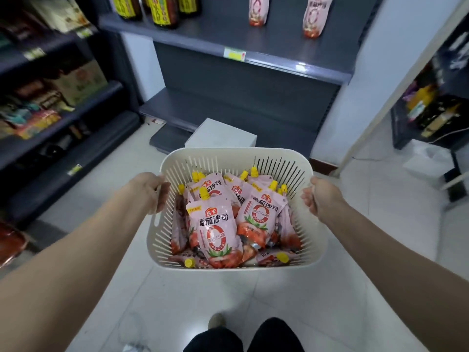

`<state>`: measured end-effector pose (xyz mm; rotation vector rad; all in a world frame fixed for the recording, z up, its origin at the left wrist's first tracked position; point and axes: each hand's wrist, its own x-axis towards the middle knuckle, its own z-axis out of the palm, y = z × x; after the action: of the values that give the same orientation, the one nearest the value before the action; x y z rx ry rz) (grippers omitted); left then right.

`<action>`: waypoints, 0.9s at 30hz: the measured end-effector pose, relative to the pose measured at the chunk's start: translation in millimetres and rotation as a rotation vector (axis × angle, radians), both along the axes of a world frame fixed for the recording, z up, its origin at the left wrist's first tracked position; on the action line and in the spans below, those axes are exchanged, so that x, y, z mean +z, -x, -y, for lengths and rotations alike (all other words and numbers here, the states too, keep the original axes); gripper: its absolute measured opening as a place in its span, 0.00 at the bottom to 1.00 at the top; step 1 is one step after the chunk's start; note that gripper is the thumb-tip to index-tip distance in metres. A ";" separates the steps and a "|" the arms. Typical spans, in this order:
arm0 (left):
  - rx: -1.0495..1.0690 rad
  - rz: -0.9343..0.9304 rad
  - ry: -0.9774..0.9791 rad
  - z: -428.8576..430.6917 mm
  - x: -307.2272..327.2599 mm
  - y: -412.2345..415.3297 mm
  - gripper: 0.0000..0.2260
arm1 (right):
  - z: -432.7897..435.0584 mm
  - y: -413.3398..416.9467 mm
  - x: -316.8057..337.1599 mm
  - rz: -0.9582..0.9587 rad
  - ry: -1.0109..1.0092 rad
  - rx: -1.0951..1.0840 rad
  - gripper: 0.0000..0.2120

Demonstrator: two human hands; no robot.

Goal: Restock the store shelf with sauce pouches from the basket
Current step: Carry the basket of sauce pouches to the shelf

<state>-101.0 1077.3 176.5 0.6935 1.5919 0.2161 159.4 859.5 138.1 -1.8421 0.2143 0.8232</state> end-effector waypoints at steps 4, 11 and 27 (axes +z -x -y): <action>-0.020 -0.038 -0.006 -70.3 8.9 -16.3 0.16 | -65.8 -9.0 10.2 -0.014 0.010 0.007 0.14; -0.008 -0.061 0.006 -179.4 13.3 -62.4 0.15 | -181.0 -57.0 16.3 0.012 0.042 0.032 0.14; -0.375 -0.039 -0.057 -431.4 -36.3 -213.0 0.17 | -362.9 -138.6 -24.2 -0.019 0.076 -0.227 0.19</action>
<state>112.0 1508.7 140.2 1.0302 1.4656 -0.0290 298.0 1222.4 113.9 -1.8412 0.4633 0.6819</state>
